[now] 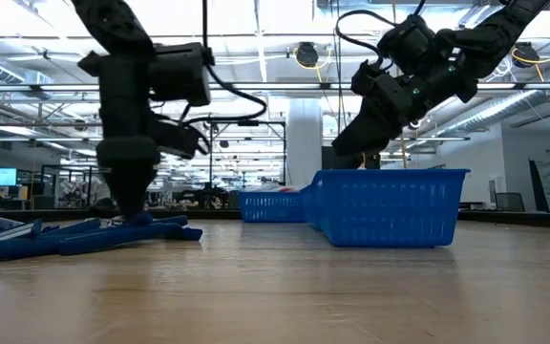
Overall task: Pick & Place Travel size toiletries
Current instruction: Put the nail clipper into the center blue bin
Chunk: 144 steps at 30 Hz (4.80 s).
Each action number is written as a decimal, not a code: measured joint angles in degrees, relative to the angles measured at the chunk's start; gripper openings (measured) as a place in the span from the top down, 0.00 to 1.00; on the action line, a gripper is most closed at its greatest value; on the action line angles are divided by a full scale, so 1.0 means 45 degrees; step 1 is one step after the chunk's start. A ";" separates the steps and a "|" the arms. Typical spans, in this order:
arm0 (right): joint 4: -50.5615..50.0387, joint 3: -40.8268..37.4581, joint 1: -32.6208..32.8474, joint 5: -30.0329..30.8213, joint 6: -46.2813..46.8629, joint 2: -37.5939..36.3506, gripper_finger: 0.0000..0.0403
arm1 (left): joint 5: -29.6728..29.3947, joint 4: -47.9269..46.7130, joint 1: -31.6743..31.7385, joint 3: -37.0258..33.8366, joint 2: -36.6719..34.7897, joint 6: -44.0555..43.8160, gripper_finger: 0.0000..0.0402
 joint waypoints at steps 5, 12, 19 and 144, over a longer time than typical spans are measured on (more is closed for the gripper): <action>0.0542 0.0000 0.0001 0.0005 -0.0150 0.0000 0.51 | -0.1159 0.0722 0.0009 0.1126 -0.0082 0.1670 0.87; 0.1252 0.0000 0.0011 0.0004 -0.0578 0.0000 0.51 | -0.1643 0.4298 0.0301 0.2201 -0.0092 0.5179 0.91; 0.1213 0.0000 0.0252 0.0009 -0.1615 0.0000 0.51 | 0.0194 0.7560 0.1428 0.2196 -0.0044 0.6956 0.90; -0.1565 -0.0010 0.0637 -0.1302 -0.1681 -0.0345 0.78 | 0.1161 1.2018 0.1854 0.2220 0.0743 0.4633 0.27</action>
